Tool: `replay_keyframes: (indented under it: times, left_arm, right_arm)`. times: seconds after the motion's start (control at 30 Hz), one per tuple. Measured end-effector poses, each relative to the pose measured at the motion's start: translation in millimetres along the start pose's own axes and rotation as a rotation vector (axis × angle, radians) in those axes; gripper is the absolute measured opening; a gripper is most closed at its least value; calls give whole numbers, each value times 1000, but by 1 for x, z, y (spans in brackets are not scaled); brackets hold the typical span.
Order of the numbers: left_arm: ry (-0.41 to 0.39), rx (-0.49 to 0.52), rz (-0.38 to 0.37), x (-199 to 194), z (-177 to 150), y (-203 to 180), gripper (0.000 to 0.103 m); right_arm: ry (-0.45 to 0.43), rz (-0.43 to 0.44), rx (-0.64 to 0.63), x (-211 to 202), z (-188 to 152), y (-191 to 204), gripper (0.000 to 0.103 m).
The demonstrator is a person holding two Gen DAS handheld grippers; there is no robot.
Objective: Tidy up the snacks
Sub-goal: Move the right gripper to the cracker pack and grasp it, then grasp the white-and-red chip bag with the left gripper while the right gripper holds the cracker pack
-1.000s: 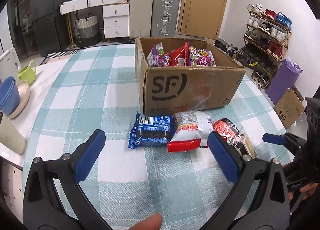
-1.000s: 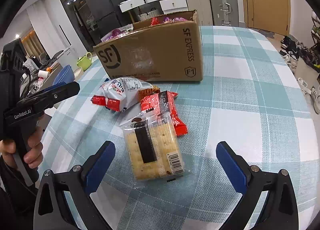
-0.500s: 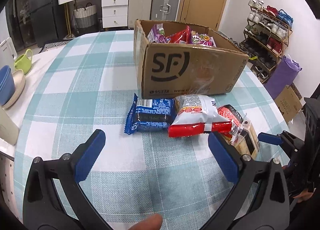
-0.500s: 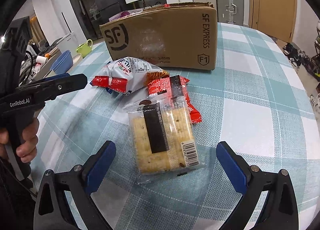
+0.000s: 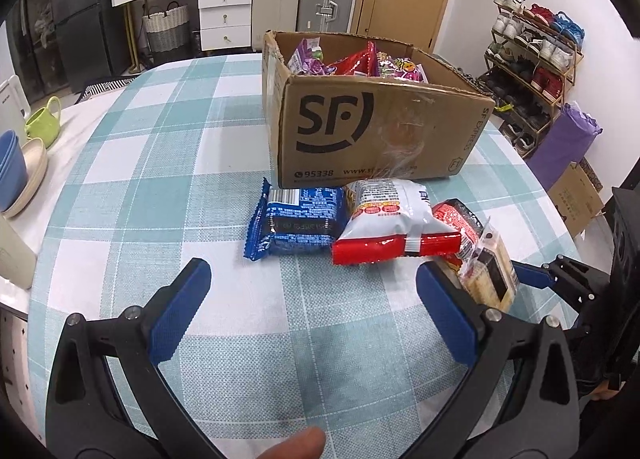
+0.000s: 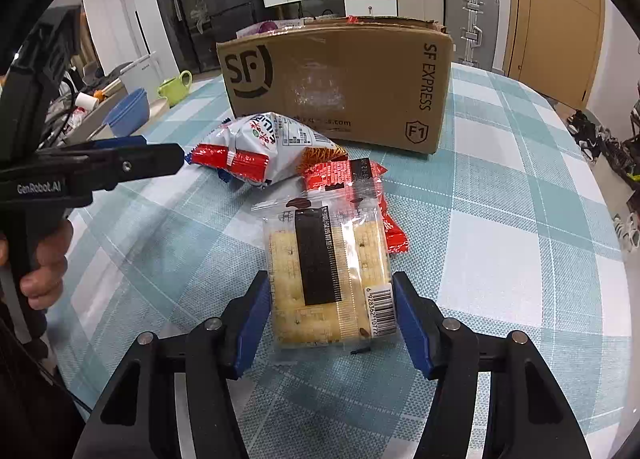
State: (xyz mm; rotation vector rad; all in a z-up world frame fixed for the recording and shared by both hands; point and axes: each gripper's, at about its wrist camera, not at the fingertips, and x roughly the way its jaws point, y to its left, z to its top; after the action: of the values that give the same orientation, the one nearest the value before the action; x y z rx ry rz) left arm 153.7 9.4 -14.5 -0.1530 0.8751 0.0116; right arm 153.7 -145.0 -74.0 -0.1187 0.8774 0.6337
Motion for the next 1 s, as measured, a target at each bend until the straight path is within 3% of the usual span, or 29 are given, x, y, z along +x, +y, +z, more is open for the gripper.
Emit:
replay_keyframes:
  times: [0.17,0.43,1.0]
  left_arm:
    - [12,11,3,3,-1,-3,102]
    - [18,14,-12,6,1,-4,102]
    - [66,43,-66,50,49,-38,102]
  right_arm:
    - [-54,34,33,-12,1,-4,60]
    - [-101,11,56,-23,6,-9,60]
    - [-136,-35,110,-35,8,-31,61]
